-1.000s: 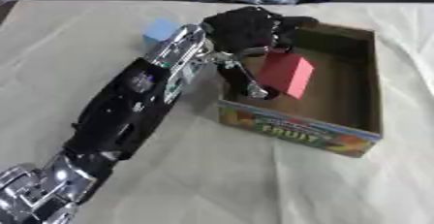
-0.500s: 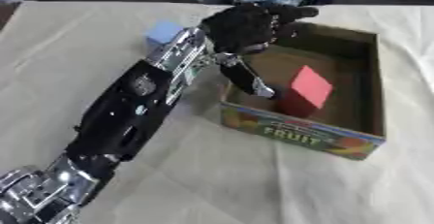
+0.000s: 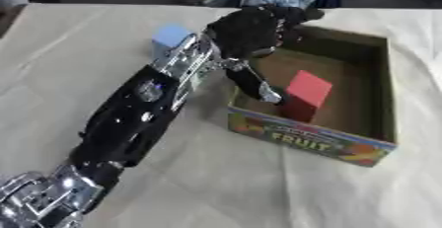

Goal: Pick up objects on the table and place them in the box.

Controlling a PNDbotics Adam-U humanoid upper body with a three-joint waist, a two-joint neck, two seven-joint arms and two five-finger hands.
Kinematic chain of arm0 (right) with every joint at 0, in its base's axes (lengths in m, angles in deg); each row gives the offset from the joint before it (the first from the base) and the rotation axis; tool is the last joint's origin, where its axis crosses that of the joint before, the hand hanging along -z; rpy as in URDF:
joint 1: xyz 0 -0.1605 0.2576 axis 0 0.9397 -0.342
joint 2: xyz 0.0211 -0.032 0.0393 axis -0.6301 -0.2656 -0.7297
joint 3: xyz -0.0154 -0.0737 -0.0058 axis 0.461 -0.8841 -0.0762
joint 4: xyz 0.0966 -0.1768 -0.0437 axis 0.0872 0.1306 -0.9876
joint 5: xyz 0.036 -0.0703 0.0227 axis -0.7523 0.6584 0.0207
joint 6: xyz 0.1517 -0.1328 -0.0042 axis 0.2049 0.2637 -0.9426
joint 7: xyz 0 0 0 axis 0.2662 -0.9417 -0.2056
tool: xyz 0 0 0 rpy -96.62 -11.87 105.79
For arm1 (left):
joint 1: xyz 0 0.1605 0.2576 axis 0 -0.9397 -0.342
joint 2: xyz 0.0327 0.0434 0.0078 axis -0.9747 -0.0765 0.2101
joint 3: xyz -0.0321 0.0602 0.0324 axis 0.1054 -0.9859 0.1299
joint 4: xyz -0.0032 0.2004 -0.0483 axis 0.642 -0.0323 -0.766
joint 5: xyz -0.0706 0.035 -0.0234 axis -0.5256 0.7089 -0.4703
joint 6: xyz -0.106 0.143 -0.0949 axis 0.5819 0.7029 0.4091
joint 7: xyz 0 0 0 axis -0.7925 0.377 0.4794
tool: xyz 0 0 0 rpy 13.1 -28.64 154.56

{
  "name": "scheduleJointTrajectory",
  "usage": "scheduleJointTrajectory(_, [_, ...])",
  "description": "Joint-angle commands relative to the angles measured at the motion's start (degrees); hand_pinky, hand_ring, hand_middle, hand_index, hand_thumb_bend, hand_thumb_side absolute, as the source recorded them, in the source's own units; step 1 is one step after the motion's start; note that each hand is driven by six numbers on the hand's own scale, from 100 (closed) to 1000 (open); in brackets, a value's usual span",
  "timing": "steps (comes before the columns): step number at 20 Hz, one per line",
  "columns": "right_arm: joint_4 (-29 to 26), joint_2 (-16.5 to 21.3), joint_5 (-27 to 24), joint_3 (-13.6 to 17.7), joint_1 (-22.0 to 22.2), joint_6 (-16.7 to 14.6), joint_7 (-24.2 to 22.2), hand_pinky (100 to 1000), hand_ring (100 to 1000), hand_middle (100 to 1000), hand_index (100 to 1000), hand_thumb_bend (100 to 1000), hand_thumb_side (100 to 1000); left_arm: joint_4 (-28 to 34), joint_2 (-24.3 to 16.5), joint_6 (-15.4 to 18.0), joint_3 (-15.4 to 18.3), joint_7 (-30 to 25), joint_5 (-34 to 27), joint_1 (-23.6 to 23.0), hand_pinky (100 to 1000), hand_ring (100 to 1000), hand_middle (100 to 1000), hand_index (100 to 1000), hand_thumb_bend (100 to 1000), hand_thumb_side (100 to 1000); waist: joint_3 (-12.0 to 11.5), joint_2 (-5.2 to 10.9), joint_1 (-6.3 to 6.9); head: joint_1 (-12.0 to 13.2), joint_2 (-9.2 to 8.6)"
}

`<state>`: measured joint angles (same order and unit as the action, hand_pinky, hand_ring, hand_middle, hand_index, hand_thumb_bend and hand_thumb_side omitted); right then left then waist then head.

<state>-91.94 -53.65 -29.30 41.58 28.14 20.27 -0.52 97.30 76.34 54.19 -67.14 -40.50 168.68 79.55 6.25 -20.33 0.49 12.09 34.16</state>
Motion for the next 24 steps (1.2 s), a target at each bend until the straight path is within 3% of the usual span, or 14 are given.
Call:
scheduleJointTrajectory(1, [-1.2,1.3,0.5,0.6,0.0,-0.2,0.5,854,739,574,861,466,901,3.6,-2.1,-0.2,0.7,0.9,-4.0,1.1,730,898,1000,943,470,677,-0.3,1.55,-0.15,0.0,0.11])
scheduleJointTrajectory(4, [-1.2,2.0,1.2,1.2,1.0,-0.7,1.0,854,739,574,861,466,901,8.0,-6.3,-0.2,0.3,-1.6,-11.3,1.0,695,872,1000,913,379,728,-1.3,2.02,0.19,-1.6,0.73])
scheduleJointTrajectory(6, [-1.2,2.5,1.8,1.6,1.8,-1.1,1.4,855,740,573,860,466,902,11.2,-10.0,0.0,0.5,-4.6,-16.7,0.8,698,867,1000,902,357,714,-2.1,2.36,0.41,-3.4,1.38])
scheduleJointTrajectory(9, [-1.2,3.1,3.2,2.3,3.0,-1.3,2.0,854,741,572,862,467,904,14.8,-15.8,0.4,0.9,-9.2,-25.3,-0.5,682,852,1000,909,219,793,-3.3,2.64,0.58,-6.1,2.42])
scheduleJointTrajectory(11, [-1.2,3.3,4.2,2.6,3.7,-1.5,2.2,854,741,571,862,468,905,17.2,-19.9,0.6,1.2,-12.1,-31.1,-1.7,674,845,1000,905,167,786,-4.0,2.62,0.59,-7.4,2.93])
scheduleJointTrajectory(17, [-1.2,3.8,7.1,3.1,5.6,-2.6,2.5,855,740,567,862,470,907,20.2,-29.0,2.1,2.5,-18.2,-42.7,-4.4,673,847,1000,908,153,838,-5.4,2.21,0.74,-8.9,3.78])
scheduleJointTrajectory(24, [-1.2,3.8,9.7,3.4,6.8,-3.1,2.6,856,741,564,864,472,909,18.0,-35.2,5.2,3.1,-21.0,-45.1,-6.5,679,849,1000,901,184,863,-5.9,1.46,1.22,-8.7,3.59])
